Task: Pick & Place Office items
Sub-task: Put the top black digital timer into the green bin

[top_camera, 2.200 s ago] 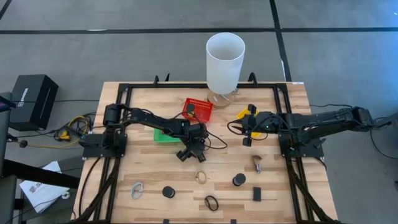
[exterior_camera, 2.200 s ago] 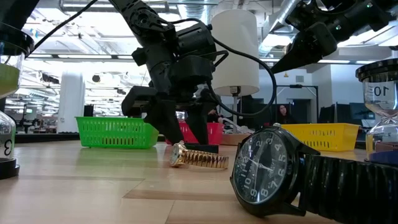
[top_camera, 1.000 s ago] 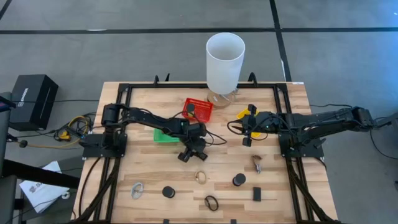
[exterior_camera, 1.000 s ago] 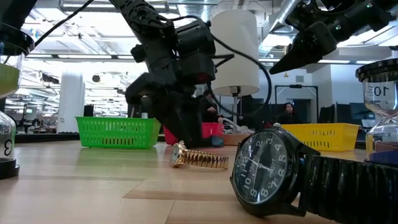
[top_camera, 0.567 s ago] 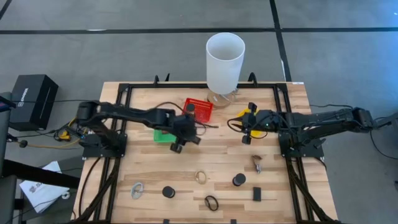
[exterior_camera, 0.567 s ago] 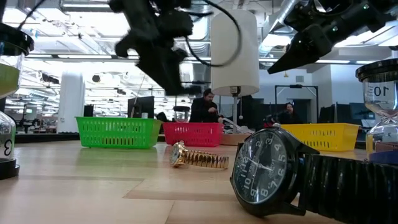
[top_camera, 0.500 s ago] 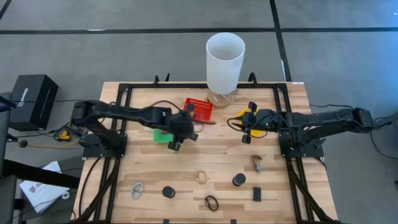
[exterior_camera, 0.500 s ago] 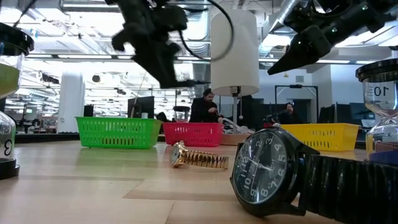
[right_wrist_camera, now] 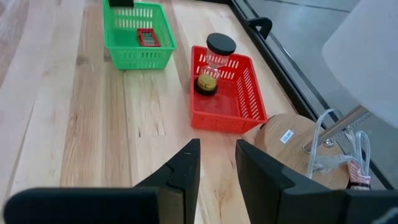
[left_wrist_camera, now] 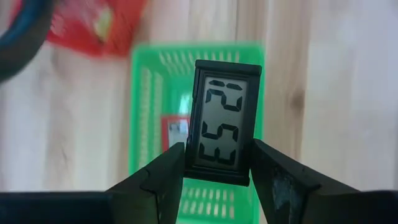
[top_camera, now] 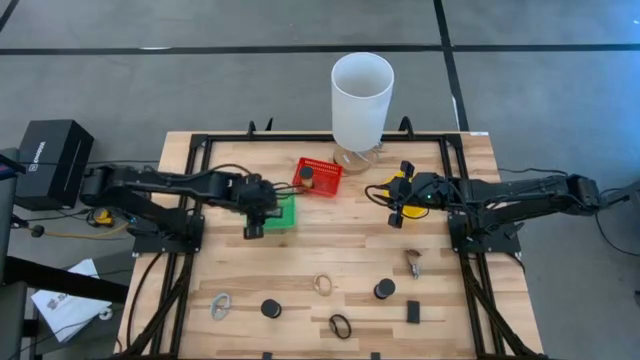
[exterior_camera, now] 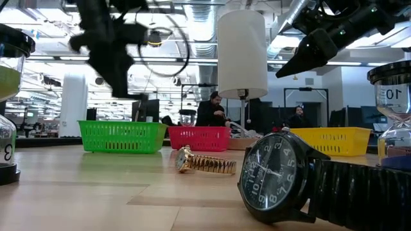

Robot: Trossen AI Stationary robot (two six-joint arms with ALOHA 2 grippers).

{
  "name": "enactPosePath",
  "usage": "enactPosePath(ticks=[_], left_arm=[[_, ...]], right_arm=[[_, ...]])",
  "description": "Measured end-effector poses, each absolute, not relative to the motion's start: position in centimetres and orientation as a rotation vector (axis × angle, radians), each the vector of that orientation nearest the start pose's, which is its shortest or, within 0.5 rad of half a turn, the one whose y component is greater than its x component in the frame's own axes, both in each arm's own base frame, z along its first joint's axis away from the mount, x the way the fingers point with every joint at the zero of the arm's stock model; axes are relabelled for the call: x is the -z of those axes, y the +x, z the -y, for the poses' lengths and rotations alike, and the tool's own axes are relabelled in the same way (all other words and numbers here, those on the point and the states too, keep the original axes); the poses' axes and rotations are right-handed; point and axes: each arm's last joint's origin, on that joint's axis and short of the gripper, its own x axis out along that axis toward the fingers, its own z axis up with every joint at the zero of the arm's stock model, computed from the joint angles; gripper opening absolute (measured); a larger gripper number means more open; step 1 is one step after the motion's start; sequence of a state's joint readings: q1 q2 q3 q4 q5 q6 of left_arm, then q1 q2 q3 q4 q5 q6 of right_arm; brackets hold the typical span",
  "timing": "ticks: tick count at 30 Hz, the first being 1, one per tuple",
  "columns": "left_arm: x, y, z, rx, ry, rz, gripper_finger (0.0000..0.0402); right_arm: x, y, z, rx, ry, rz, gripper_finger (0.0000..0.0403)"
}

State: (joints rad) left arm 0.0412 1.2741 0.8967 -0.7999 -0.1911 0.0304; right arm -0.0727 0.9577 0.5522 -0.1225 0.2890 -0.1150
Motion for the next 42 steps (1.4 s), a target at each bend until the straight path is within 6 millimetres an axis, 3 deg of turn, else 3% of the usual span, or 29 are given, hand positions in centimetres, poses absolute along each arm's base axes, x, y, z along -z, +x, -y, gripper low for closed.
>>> enactPosePath(ticks=[7, 11, 34, 42], left_arm=[[-18.6, 21.6, -1.4, -0.183, 0.045, -1.179, 0.0166], [-17.3, 21.5, -1.4, -0.178, 0.041, -1.172, 0.0169], [-17.1, 21.3, -1.4, -0.176, 0.045, -1.184, 0.0171], [-15.6, 20.2, -2.2, -0.204, 0.035, -1.249, 0.0171]], right_arm=[[-23.0, 19.8, 2.3, 0.323, -0.168, -0.548, 0.0093], [-23.0, 19.8, 2.3, 0.324, -0.168, -0.545, 0.0093], [-23.0, 19.8, 2.3, 0.325, -0.168, -0.545, 0.0093], [-23.0, 19.8, 2.3, 0.325, -0.168, -0.545, 0.0093]])
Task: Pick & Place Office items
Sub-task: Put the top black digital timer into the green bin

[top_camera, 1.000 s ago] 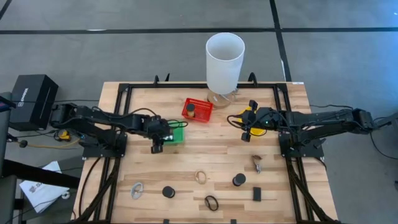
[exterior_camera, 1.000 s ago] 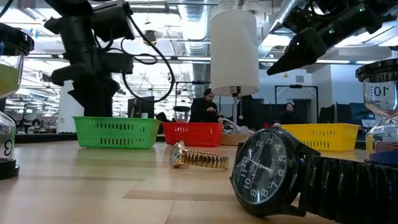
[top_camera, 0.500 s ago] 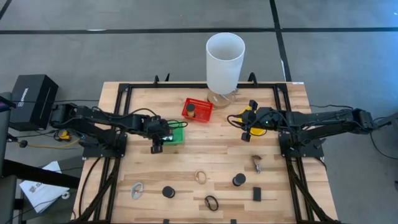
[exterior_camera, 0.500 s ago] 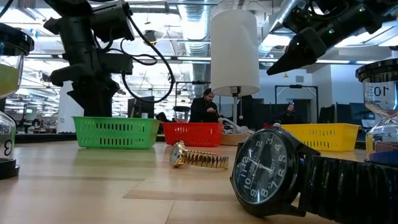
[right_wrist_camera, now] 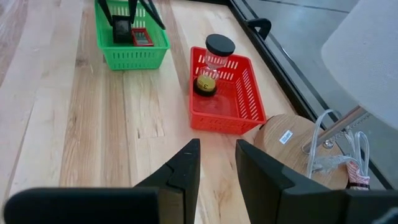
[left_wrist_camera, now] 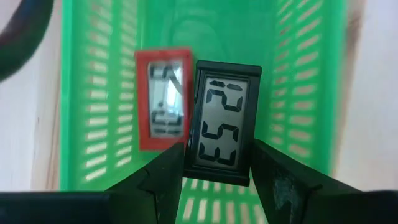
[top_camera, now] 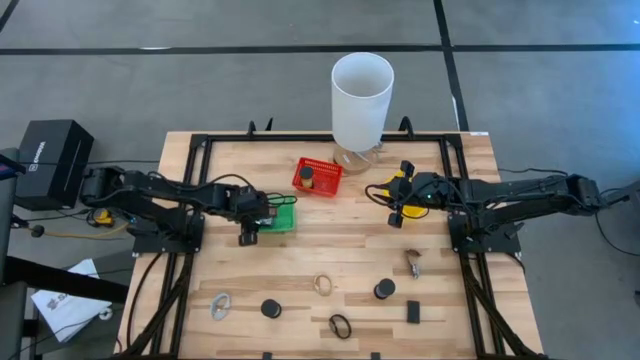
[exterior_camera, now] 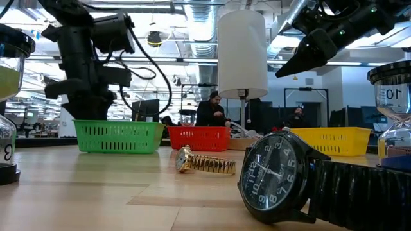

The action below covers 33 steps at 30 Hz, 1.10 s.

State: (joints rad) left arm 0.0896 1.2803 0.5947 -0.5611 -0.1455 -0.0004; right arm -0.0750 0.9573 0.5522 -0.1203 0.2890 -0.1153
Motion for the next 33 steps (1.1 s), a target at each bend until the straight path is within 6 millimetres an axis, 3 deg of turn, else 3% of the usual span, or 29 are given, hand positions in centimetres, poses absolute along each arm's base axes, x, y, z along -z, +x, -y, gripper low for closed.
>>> enactPosePath(ticks=[28, 33], left_arm=[[-15.54, 20.19, -2.47, -0.205, 0.012, -1.234, 0.0172], [-15.55, 20.23, -2.44, -0.199, 0.014, -1.231, 0.0205]], right_arm=[[-23.01, 19.83, 2.31, 0.324, -0.168, -0.545, 0.0093], [-23.0, 19.83, 2.32, 0.325, -0.168, -0.546, 0.0093]])
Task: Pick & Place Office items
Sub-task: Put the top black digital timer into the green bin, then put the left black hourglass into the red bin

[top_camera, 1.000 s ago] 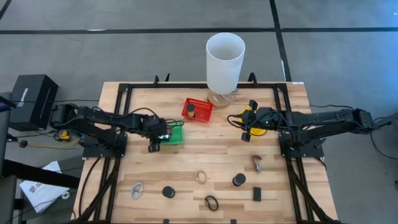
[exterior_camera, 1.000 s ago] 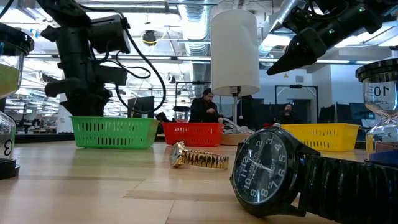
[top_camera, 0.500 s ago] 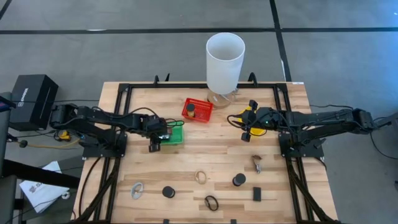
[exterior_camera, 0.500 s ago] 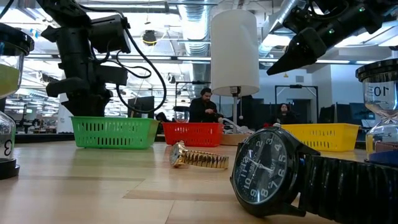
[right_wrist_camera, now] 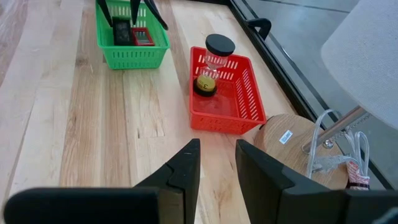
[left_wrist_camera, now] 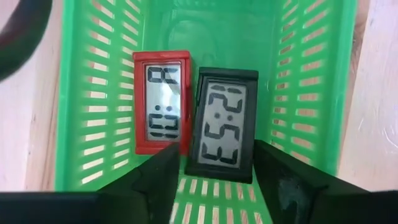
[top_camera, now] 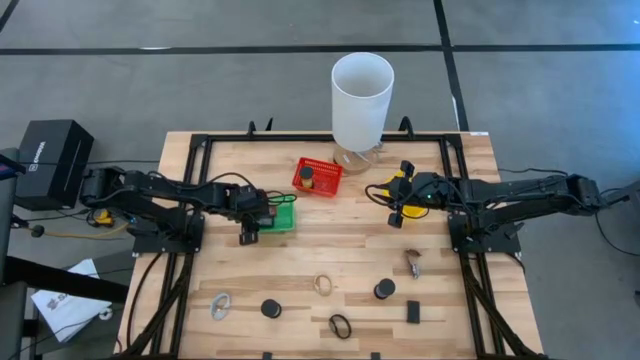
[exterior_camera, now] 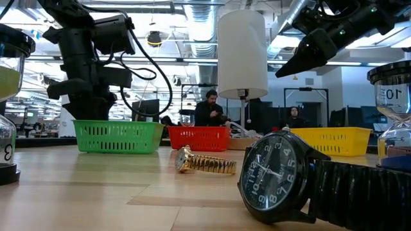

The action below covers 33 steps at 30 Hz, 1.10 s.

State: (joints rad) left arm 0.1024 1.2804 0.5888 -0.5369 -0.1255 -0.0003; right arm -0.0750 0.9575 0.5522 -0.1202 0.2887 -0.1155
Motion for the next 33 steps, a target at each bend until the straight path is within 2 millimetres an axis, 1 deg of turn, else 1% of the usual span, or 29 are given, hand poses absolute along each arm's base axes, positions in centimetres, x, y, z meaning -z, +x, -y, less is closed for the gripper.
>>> enactPosePath(ticks=[6, 10, 12, 15, 18, 25, 30, 33], left_arm=[[-15.6, 20.3, -2.5, -0.218, 0.031, -1.223, 0.0267], [-15.6, 20.4, -2.5, -0.218, 0.031, -1.21, 0.0283], [-15.9, 20.3, -2.5, -0.219, 0.03, -1.198, 0.0284], [-16.8, 20.6, -2.6, -0.221, 0.029, -1.152, 0.028], [-18.2, 21.0, -2.6, -0.225, 0.027, -1.083, 0.0273], [-21.1, 20.8, -2.6, -0.229, 0.021, -0.899, 0.0255], [-22.3, 20.4, -2.2, -0.162, -0.012, -0.813, 0.0244], [-22.7, 20.6, -1.7, -0.107, -0.023, -0.767, 0.0238]], right_arm=[[-23.0, 19.8, 2.3, 0.325, -0.168, -0.546, 0.0093], [-23.0, 19.8, 2.3, 0.325, -0.168, -0.546, 0.0093], [-23.0, 19.8, 2.3, 0.325, -0.168, -0.546, 0.0093], [-23.0, 19.8, 2.3, 0.325, -0.168, -0.546, 0.0093], [-23.0, 19.8, 2.3, 0.326, -0.168, -0.548, 0.0093], [-23.0, 19.8, 2.7, 0.344, -0.163, -0.549, 0.0093], [-22.9, 19.7, 2.7, 0.345, -0.162, -0.552, 0.0093], [-22.9, 19.7, 2.8, 0.348, -0.16, -0.553, 0.0093]])
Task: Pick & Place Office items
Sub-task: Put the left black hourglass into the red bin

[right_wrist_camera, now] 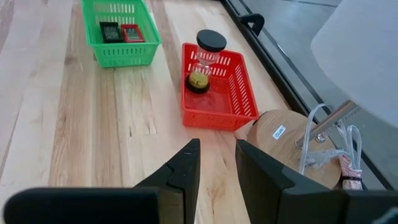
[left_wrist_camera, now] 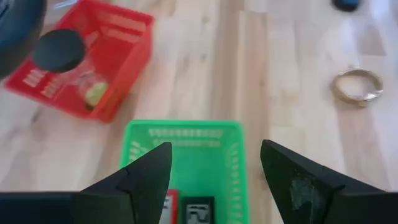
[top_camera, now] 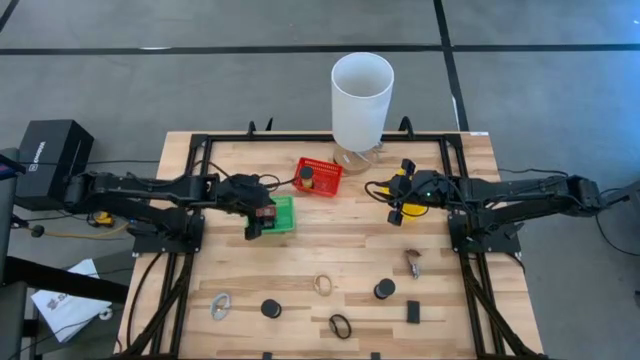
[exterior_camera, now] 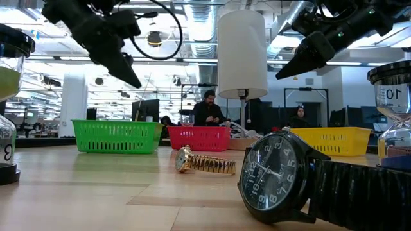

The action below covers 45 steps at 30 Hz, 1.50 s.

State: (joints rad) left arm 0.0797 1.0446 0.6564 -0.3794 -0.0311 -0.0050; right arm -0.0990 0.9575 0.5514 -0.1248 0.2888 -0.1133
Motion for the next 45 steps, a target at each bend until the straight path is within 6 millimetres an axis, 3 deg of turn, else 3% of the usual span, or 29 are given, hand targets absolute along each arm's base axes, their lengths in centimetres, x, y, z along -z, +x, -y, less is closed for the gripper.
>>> enactPosePath(ticks=[13, 26, 31, 45], left_arm=[[-23.4, 21.1, 2.0, 0.076, -0.008, -0.676, 0.0219], [-23.8, 21.3, 5.8, 0.248, 0.0, -0.48, 0.0242], [-23.0, 20.9, 7.4, 0.319, 0.018, -0.482, 0.0251], [-19.1, 21.8, 14.9, 0.583, 0.058, -0.384, 0.024]], right_arm=[[-23.0, 19.7, 2.8, 0.35, -0.159, -0.551, 0.0093], [-23.0, 19.7, 2.8, 0.358, -0.129, -0.545, 0.0093], [-23.0, 19.7, 2.8, 0.387, -0.024, -0.524, 0.0093], [-23.0, 19.8, 2.8, 0.388, -0.015, -0.523, 0.0093]])
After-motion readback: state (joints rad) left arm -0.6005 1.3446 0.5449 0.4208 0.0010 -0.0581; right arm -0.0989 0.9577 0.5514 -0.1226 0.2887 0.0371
